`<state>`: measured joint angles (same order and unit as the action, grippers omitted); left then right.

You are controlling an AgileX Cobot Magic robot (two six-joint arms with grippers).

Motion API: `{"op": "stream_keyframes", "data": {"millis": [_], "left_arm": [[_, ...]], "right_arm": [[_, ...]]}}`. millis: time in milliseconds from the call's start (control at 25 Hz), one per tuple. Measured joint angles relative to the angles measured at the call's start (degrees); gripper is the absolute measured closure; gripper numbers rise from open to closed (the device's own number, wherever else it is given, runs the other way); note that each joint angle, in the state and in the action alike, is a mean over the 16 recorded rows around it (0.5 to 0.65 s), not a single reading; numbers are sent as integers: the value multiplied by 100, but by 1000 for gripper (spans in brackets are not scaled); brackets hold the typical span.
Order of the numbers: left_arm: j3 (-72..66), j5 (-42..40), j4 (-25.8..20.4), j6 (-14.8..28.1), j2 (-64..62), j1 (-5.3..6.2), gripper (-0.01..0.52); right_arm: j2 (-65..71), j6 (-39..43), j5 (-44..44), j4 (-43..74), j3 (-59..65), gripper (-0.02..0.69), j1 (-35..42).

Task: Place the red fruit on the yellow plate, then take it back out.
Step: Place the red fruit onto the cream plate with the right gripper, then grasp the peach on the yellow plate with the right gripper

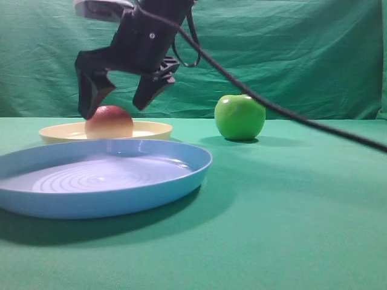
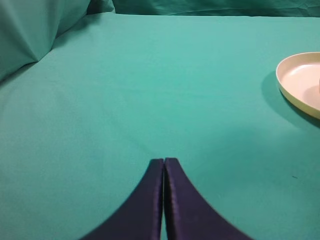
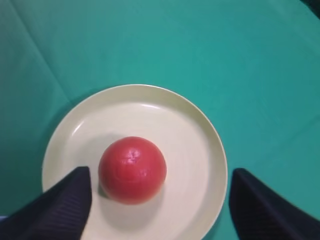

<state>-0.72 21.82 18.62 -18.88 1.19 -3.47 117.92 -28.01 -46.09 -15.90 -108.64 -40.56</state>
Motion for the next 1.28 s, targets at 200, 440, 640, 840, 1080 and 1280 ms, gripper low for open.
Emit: {"op": "stream_keyframes", "data": {"millis": [200,440,640,840,1080,1280], "left_arm": [[0,0,0,0,0,0,514],[0,0,0,0,0,0,514],[0,0,0,0,0,0,514],[0,0,0,0,0,0,514],[0,0,0,0,0,0,514],[0,0,0,0,0,0,514]], "right_arm": [[-799,591,-797,27,-1,479,173],[-1680,1262,-1675,128,-3,643,299],[-2373,1571,-2203,247,-5,665,331],[-3030,1915,-2516,439,3,665,332],[-3792,2336,-2666,780,176,665,332],[-4463,2721,-2696,1219,571,665,332]]}}
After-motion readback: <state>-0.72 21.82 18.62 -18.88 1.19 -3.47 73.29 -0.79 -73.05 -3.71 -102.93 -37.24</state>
